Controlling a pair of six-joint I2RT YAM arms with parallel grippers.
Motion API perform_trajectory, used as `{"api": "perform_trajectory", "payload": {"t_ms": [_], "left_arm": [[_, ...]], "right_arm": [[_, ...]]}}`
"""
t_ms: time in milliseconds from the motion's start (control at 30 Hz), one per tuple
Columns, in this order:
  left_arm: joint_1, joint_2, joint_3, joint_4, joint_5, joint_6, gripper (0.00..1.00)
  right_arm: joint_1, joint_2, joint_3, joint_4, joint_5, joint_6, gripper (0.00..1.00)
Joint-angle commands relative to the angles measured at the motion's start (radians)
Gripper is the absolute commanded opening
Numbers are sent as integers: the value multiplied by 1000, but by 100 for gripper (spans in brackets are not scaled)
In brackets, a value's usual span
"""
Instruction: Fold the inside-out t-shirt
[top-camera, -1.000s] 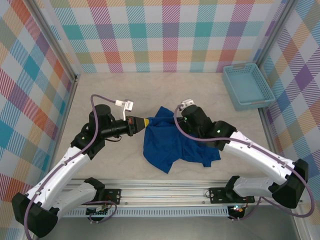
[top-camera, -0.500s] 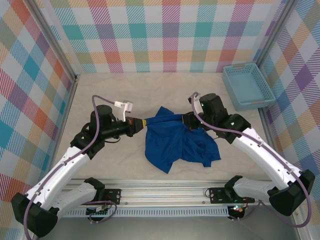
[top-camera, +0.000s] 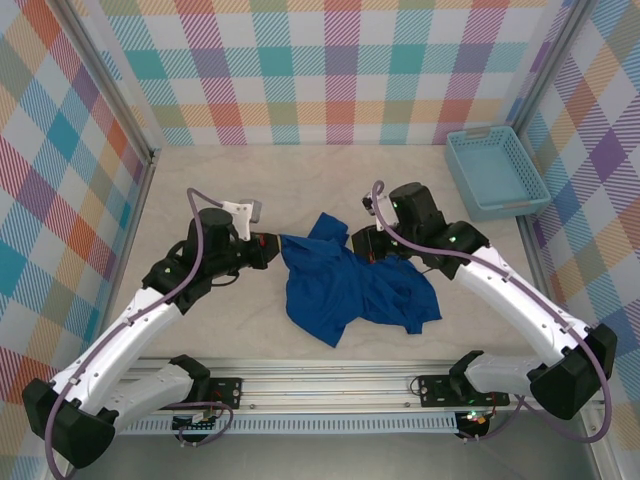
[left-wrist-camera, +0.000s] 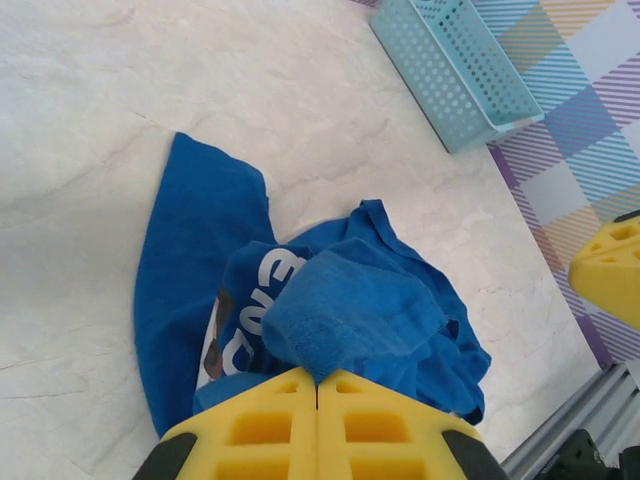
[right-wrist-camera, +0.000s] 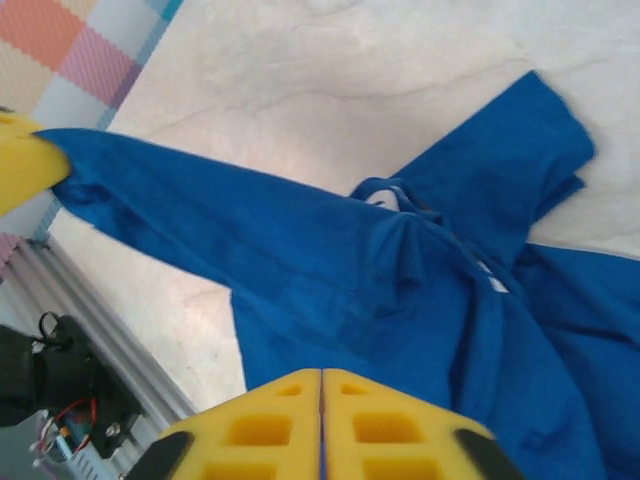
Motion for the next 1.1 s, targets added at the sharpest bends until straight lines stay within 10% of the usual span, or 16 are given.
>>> {"api": "perform_trajectory", "payload": {"t_ms": [0, 167, 533, 800, 1067], "left_arm": [[-6, -28, 39, 10, -14, 2, 0], [-6, -26, 38, 43, 41, -2, 0], [-6, -23, 35, 30, 55, -5, 0], [-10, 64, 110, -60, 134, -28, 0], [-29, 75, 150, -93, 173, -53, 0]], "right_arm": [[-2, -4, -19, -27, 73, -57, 30], [2, 3, -179, 208, -157, -114, 49], [1, 83, -199, 335, -304, 17, 56], [155, -32, -174, 312, 1, -365, 73], [223, 107, -135, 543, 2, -530, 82]]}}
